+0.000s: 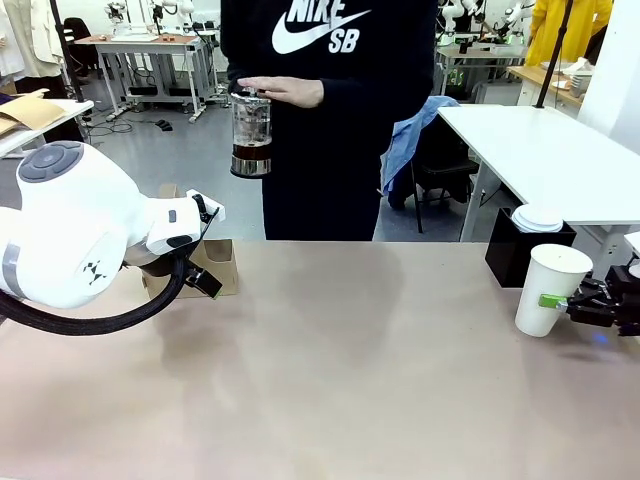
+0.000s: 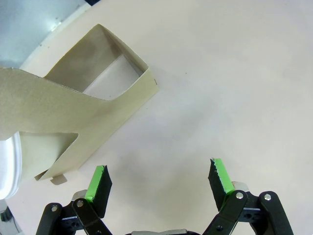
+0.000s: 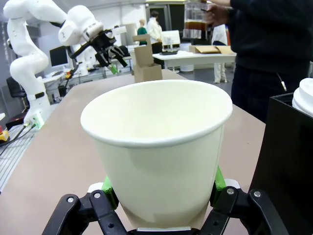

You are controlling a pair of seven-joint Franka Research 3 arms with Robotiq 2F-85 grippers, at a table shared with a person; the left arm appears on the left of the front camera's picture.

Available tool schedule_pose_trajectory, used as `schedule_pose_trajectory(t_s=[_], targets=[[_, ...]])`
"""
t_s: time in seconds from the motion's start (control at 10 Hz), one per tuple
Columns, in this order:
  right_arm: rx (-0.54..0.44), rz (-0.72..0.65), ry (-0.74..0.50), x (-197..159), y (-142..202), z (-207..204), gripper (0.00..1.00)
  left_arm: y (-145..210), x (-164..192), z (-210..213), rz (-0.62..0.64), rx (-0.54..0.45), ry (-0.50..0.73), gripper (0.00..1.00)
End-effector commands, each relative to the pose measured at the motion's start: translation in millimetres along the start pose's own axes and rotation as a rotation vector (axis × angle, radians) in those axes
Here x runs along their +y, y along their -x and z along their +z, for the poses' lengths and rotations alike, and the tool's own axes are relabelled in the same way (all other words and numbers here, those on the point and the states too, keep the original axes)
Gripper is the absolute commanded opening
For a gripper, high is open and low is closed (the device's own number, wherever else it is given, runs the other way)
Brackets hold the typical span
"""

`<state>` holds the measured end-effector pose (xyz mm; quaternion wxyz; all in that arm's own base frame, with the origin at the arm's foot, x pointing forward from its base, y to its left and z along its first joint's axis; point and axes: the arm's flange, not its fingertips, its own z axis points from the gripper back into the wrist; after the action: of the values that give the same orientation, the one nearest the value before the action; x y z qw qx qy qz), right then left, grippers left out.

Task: Pour a drink into a cup and package it in a carrier.
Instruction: Pick up the 600 ml Paper Cup and place it in the middle top area of the table.

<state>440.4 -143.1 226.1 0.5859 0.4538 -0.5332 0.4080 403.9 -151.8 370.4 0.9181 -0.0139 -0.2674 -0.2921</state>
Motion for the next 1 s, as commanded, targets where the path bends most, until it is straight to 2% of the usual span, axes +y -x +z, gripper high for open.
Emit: schedule_pose_trajectory(t_s=[0.0, 0.1, 0.4, 0.5, 0.7, 0.9], targets=[[0.0, 0.006, 0.043, 14, -15, -2, 0.81, 0, 0, 0, 0.0, 0.0, 0.001, 1.0], [-0.005, -0.003, 0.116, 28, -34, -6, 0.81, 0, 0, 0, 0.0, 0.0, 0.001, 1.0], [0.007, -0.007, 0.234, 72, -100, -34, 0.81, 0, 0, 0, 0.0, 0.0, 0.001, 1.0], [0.006, -0.027, 0.226, 79, -120, -52, 0.81, 0, 0, 0, 0.0, 0.0, 0.001, 1.0], [-0.025, -0.014, 0.201, 73, -148, -100, 0.81, 0, 0, 0, 0.0, 0.0, 0.001, 1.0], [-0.046, -0.035, 0.21, 53, -155, -157, 0.81, 0, 0, 0, 0.0, 0.0, 0.001, 1.0]])
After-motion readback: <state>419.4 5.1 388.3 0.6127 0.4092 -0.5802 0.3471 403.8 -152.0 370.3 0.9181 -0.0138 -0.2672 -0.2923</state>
